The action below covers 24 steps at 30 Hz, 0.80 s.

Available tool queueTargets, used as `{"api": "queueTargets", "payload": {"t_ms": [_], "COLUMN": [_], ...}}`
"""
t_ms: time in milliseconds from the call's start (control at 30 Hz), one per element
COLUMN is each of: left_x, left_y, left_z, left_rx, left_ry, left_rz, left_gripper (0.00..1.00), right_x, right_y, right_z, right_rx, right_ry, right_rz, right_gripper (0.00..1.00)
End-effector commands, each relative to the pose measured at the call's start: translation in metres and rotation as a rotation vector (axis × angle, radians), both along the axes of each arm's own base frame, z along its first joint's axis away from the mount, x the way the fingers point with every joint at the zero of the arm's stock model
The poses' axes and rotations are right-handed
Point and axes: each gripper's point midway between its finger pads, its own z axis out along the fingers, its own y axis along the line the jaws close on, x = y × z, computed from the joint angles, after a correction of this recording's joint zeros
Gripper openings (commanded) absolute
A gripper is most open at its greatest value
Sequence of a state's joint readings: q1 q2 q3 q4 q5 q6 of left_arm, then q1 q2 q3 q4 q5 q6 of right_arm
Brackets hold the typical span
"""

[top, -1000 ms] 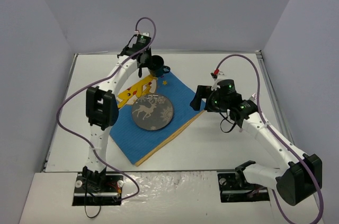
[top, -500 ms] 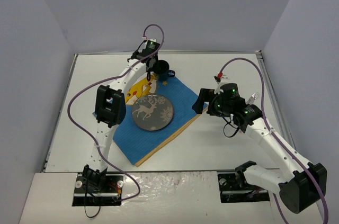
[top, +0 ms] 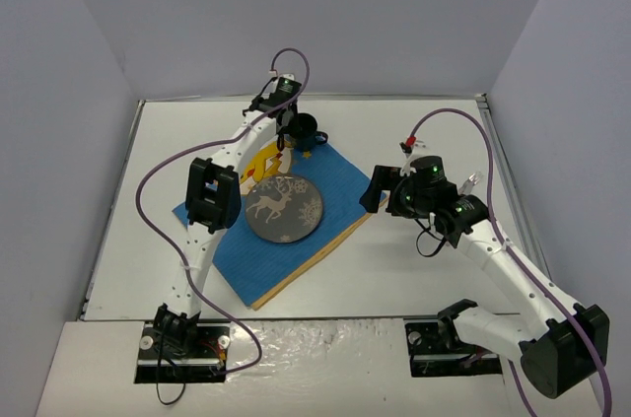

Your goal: Set the dinner table for one person

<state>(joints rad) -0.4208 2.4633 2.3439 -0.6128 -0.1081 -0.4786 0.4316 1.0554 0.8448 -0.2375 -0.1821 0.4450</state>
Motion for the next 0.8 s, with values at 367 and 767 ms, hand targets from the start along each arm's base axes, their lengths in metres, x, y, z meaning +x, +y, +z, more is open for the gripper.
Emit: {"api": "queueTargets", "payload": {"t_ms": [367, 767], "left_x": [0.022, -0.027], "left_y": [-0.004, 0.022], "left_z": [0.069, 0.200], "left_rx": [-0.082, -0.115], "left_ry": [-0.160, -0.312], "left_rz": [0.010, -0.031], "left_gripper": [0.58, 0.97], "right_x": [0.013, 0.041], "right_y": [-0.010, -0.111], "right_z": [0.011, -0.016], "right_rx": [-0.016, -0.195], "right_ry": [-0.052, 0.012], "right_rz": [-0.070, -0.498], "right_gripper": [0.89, 0.87]}}
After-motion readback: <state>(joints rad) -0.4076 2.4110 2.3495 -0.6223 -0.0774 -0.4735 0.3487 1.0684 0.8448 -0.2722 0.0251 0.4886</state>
